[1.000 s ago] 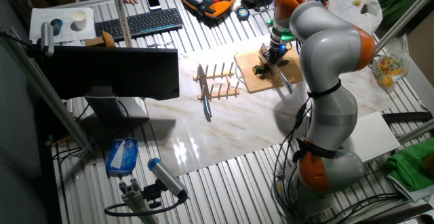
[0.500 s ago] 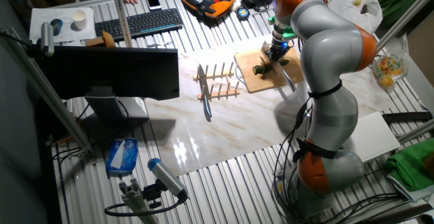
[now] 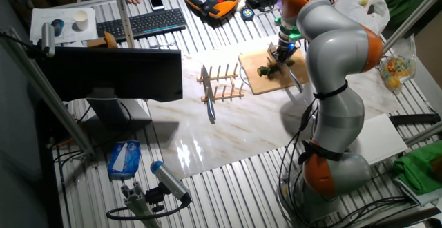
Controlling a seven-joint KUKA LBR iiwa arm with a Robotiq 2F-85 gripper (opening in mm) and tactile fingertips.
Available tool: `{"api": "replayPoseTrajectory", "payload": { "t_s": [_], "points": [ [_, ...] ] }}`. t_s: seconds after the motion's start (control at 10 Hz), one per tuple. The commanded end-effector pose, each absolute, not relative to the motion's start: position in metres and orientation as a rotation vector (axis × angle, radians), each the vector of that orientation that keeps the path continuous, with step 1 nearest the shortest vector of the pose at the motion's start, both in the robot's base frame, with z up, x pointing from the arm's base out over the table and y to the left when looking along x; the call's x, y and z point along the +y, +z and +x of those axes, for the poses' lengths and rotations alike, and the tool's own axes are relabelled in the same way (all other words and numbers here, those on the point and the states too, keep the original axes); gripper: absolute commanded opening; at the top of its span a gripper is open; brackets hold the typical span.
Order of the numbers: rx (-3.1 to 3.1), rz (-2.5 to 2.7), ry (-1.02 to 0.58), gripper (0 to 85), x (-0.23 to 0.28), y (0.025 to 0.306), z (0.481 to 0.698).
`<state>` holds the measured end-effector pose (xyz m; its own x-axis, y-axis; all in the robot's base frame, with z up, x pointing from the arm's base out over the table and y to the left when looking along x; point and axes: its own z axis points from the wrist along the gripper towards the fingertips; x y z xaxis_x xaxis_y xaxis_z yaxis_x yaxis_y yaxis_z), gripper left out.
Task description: Cut the cucumber into segments
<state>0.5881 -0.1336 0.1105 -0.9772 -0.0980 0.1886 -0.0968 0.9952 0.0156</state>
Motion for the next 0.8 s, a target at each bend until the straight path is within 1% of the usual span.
{"api": "replayPoseTrajectory", "payload": {
  "t_s": [0.0, 0.7],
  "points": [
    [-2.947, 0.146, -0.016, 0.7, -0.1337, 0.1093, 0.5886],
    [-2.946, 0.144, -0.022, 0.7, -0.1276, 0.1058, 0.5902]
  ]
}}
